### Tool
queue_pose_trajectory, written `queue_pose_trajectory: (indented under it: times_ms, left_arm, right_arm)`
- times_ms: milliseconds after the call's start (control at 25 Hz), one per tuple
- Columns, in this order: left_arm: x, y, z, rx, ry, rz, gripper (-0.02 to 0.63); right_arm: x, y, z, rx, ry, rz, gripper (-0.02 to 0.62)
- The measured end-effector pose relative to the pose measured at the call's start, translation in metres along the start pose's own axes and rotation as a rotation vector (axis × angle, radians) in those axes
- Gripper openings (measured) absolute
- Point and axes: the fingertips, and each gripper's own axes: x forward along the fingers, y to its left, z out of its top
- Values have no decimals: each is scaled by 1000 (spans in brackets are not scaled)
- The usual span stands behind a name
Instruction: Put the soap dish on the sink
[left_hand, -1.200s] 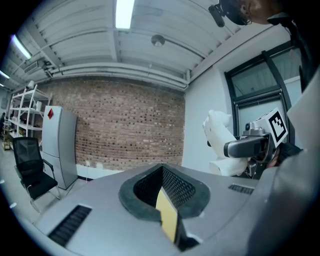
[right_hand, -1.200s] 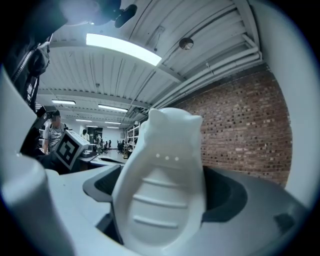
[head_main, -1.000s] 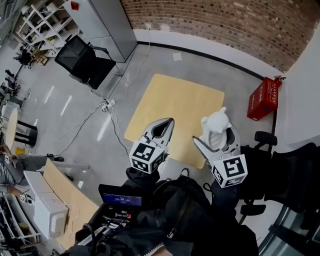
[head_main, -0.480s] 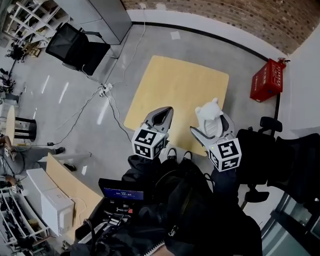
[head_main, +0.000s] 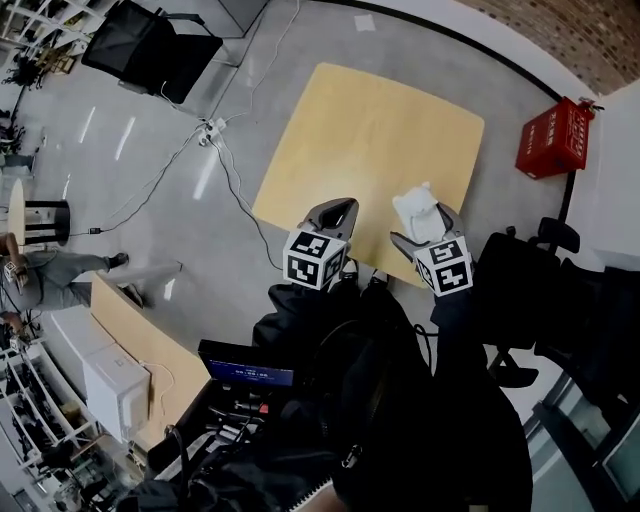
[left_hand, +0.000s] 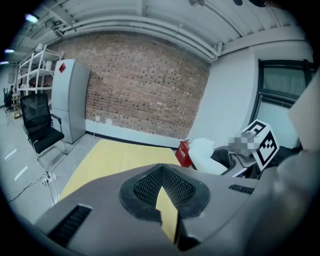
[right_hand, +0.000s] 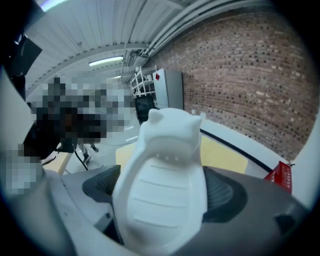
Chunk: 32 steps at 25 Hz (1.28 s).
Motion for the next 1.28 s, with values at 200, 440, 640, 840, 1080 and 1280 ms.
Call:
queue_pose_trajectory:
  times_ms: [200, 440, 640, 840, 1080, 1280]
  left_arm:
    - [-1, 16, -26, -42, 45, 21, 2]
    - [-4, 34, -46, -71, 70, 49, 2]
    - [-14, 41, -55, -81, 85, 63, 2]
    - [-14, 42, -60, -85, 93, 60, 2]
    - [-18, 43, -64, -92, 97, 54, 2]
    - [-22, 46, -72, -99, 109, 64, 2]
  right_arm:
    - [54, 0, -50, -76, 173, 54, 515]
    - [100, -3, -86, -181, 324, 94, 515]
    - [120, 1, -109, -263, 419, 107, 515]
    - [136, 1, -130, -307, 498, 124, 515]
    - [148, 1, -151, -350, 599, 149, 515]
    - [154, 3, -167, -400, 647, 153, 515]
